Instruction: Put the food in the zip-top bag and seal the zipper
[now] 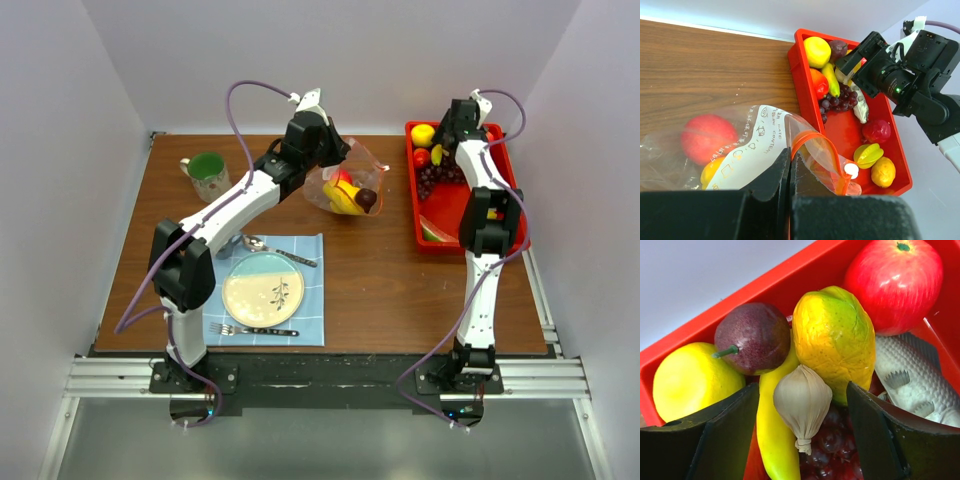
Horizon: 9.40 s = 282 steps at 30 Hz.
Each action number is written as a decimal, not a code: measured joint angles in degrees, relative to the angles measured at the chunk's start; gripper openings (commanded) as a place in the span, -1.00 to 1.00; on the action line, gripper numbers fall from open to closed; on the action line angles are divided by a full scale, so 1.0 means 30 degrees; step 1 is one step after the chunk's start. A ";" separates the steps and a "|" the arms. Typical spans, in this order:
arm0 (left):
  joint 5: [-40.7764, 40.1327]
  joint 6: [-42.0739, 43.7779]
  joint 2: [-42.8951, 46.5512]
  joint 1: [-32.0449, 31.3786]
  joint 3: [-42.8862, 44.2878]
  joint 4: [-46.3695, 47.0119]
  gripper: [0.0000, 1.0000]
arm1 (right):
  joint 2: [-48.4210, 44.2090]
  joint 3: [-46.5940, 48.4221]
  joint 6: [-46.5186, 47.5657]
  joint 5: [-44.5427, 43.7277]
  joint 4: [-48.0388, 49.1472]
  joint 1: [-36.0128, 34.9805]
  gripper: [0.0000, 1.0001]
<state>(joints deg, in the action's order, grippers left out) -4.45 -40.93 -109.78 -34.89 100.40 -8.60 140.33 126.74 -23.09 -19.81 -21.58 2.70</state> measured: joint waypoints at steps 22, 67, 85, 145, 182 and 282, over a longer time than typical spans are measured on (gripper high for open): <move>-0.0036 0.0007 0.0000 0.0000 0.0000 -0.0015 -1.00 | -0.0583 -0.1326 -0.0663 0.0000 0.0284 0.0022 -0.37; -0.0226 -0.0219 -0.0022 0.0219 -0.0780 -0.0714 -1.00 | -1.6305 -1.5402 -0.3541 0.2805 -0.0102 -1.1162 0.43; -0.0138 -0.0503 0.0015 0.0379 -0.1253 -0.0583 -1.00 | -1.8003 -1.3427 -0.2040 0.0860 -0.1953 -0.8998 0.56; 0.1071 -0.0510 0.0015 0.0685 -0.0787 -0.0204 -1.00 | 0.2273 0.2463 -0.2929 0.0321 0.3053 -0.0080 0.20; 0.0925 -0.0510 0.0007 0.0685 -0.0787 -0.0124 -1.00 | -0.3279 -0.2885 -0.2790 -0.0095 0.3446 -0.0168 -0.94; -0.0882 0.3534 0.0058 0.2011 0.1523 -0.4204 -1.00 | -1.0010 -0.3330 -0.1195 0.1683 -0.6943 -1.0397 -1.00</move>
<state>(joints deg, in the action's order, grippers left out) -7.09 -30.33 -109.60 -28.86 104.97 -21.21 110.30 116.75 -26.68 -14.76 -42.41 -28.49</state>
